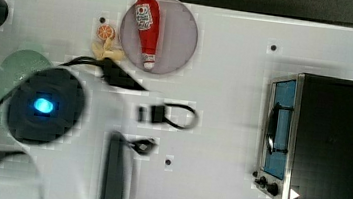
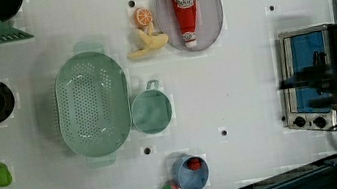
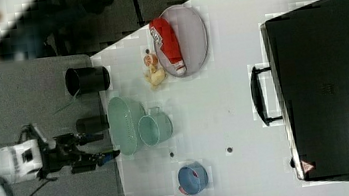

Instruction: Drag mug left to right.

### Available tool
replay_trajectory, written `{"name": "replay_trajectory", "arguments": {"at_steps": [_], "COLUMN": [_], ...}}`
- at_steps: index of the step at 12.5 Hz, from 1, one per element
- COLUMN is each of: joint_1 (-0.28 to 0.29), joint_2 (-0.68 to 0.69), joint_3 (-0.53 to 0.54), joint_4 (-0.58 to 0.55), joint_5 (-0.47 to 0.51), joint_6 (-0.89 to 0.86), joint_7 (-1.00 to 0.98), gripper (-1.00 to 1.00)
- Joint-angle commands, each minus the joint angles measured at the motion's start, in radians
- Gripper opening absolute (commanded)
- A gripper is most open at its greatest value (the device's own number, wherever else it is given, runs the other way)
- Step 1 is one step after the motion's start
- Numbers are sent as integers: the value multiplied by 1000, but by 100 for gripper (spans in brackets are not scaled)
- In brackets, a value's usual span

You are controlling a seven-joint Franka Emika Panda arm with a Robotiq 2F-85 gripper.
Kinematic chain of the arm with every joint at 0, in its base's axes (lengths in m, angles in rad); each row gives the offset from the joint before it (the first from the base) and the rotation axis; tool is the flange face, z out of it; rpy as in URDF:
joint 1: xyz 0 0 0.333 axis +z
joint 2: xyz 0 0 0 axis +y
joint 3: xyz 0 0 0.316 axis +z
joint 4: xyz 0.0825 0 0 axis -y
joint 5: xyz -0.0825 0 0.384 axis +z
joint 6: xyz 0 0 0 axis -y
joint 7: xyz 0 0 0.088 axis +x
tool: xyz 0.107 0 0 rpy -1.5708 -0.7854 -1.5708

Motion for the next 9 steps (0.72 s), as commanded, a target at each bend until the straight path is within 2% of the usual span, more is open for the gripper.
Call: {"name": "replay_trajectory", "arguments": {"at_steps": [1, 5, 9], "joint_1": [53, 59, 58], "joint_2": [64, 173, 329], "joint_3": [105, 202, 199], "joint_4": [-113, -272, -358], "joint_5": [13, 8, -29], "joint_6": [107, 436, 736], "joint_7": [35, 5, -175], "gripper": [100, 100, 100]}}
